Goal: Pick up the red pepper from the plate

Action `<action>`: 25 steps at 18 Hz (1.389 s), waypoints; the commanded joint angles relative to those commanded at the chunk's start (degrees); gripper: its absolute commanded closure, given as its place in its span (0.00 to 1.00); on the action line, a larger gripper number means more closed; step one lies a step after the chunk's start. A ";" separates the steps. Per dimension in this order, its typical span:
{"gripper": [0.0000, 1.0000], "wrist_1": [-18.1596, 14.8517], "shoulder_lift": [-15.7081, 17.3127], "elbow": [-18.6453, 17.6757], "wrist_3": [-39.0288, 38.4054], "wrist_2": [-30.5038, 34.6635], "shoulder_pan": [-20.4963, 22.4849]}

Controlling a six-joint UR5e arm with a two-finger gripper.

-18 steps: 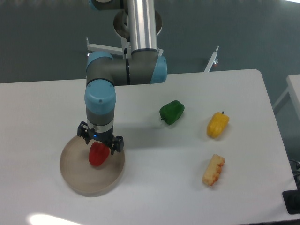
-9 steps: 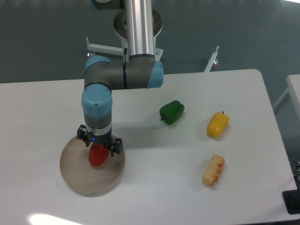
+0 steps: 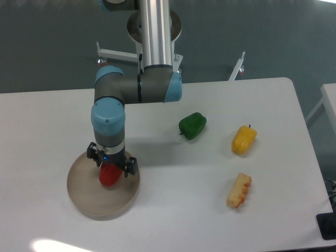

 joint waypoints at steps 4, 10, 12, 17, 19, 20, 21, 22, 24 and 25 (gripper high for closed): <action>0.00 0.17 -0.17 0.00 0.00 0.00 -0.18; 0.06 0.26 -0.09 -0.18 0.00 0.09 -0.18; 0.14 0.26 -0.26 -0.18 0.09 0.00 -0.26; 0.30 0.35 -0.26 -0.18 0.17 0.00 -0.26; 0.33 0.35 -0.18 -0.09 0.53 0.00 -0.26; 0.33 0.35 -0.18 -0.09 0.53 0.00 -0.26; 0.34 0.26 -0.18 0.09 0.61 0.00 -0.26; 0.35 0.35 -0.18 0.09 0.70 0.00 -0.26; 0.37 0.26 -0.18 0.09 0.70 0.00 -0.26; 0.37 0.26 -0.09 0.09 0.79 0.00 -0.26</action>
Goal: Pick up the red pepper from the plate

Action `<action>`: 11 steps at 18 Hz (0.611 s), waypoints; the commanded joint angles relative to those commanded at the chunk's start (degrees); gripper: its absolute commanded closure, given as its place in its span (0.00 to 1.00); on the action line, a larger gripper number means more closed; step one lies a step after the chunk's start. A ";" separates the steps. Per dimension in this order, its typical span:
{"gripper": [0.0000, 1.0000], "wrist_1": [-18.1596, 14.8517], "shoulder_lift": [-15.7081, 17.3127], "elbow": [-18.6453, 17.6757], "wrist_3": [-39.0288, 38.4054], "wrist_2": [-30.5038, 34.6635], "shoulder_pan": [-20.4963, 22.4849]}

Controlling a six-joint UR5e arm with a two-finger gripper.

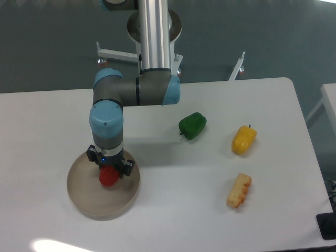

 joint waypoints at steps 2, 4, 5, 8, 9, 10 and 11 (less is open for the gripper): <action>0.38 -0.09 0.18 0.26 0.09 0.00 0.00; 0.39 -0.44 0.88 0.79 0.44 -0.09 0.09; 0.40 -0.79 1.40 0.97 1.14 -0.09 0.17; 0.40 -1.23 2.98 0.97 6.05 -0.09 1.14; 0.40 -1.40 3.95 1.05 8.50 0.00 2.97; 0.40 -2.54 4.48 1.14 10.61 0.00 4.21; 0.40 -4.11 4.57 2.01 12.64 0.00 5.35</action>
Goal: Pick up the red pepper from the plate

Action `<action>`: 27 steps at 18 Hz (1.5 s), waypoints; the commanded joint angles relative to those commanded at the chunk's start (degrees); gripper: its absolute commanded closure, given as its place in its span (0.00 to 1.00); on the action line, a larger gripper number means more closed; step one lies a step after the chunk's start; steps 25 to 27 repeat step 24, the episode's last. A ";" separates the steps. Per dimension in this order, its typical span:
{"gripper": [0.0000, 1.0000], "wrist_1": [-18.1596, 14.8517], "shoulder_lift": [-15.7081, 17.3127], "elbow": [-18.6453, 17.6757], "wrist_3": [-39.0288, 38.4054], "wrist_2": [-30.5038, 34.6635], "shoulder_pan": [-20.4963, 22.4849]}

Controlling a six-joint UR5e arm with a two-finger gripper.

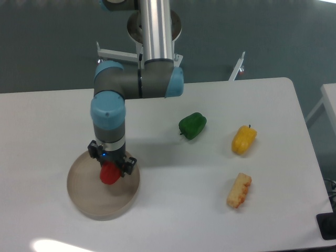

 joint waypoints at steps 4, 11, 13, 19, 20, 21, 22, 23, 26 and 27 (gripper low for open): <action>0.40 -6.59 1.66 3.17 9.21 0.00 5.79; 0.40 -8.81 1.50 5.72 24.87 4.13 14.85; 0.40 -8.89 1.23 6.42 28.57 3.69 17.14; 0.40 -8.89 1.23 6.43 30.78 1.76 19.43; 0.40 -8.89 1.23 6.51 30.78 1.76 19.52; 0.40 -8.81 1.23 6.51 30.78 1.76 19.44; 0.40 -8.72 1.23 6.51 30.78 1.76 19.52; 0.40 -8.72 1.14 6.51 30.78 1.76 19.44; 0.40 -8.72 1.06 6.51 30.78 1.76 19.44; 0.40 -8.72 1.06 6.51 30.78 1.76 19.44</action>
